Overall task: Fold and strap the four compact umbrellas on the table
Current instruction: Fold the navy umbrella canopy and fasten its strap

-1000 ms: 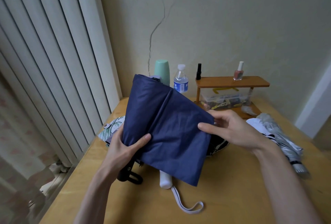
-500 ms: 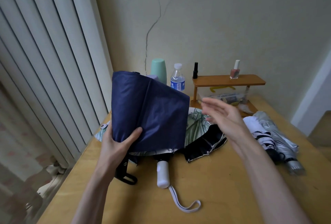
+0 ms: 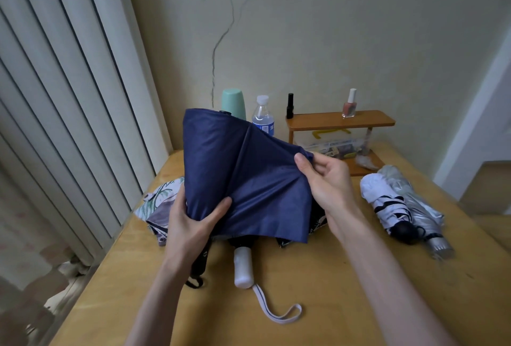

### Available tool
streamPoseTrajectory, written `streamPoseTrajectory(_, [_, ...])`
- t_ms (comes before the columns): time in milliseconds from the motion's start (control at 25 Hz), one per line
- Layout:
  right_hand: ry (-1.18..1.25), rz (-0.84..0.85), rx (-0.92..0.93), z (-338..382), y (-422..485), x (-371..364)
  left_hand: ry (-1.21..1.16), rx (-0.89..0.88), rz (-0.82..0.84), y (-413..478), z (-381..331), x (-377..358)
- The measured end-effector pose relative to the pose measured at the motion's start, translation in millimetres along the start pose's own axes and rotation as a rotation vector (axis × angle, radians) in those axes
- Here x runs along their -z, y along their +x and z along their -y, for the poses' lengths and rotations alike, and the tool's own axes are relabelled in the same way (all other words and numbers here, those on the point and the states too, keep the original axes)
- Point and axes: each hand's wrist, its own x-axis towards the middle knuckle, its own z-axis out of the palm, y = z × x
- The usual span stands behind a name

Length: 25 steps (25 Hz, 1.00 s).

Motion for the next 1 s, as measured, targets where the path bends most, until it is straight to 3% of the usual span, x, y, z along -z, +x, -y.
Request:
streamPoseTrajectory(240, [0.116, -0.095, -0.07, -1.0, -1.3, -5.0, -0.005, -0.01, -0.01, -0.9, -2.4, -6.9])
streamPoseTrajectory(400, [0.05, -0.118, -0.157, 1.5, -0.5, 3.8, -0.031, -0.014, -0.057, -0.2, -3.9, -8.2])
streamPoseTrajectory(560, [0.06, -0.157, 0.012, 2.1, 2.6, 1.8, -0.068, 0.008, -0.079, 2.5, -4.3, -10.6])
streamPoseTrajectory(680, [0.02, 0.089, -0.078, 6.1, 0.3, 5.7, -0.101, 0.03, -0.109, 0.6, -4.0, -13.7])
streamPoseTrajectory(760, [-0.15, 0.261, -0.127, 6.8, 0.5, 12.4, -0.141, 0.045, -0.153, -0.3, -6.4, -14.2])
streamPoseTrajectory(840, [-0.27, 0.24, -0.094, 6.7, 2.0, 12.9, -0.181, 0.056, -0.192, -0.1, -8.2, -13.5])
streamPoseTrajectory(1000, [-0.214, 0.224, -0.088, 5.6, 0.2, 5.5, -0.2, 0.086, -0.184, 2.1, -6.7, -7.8])
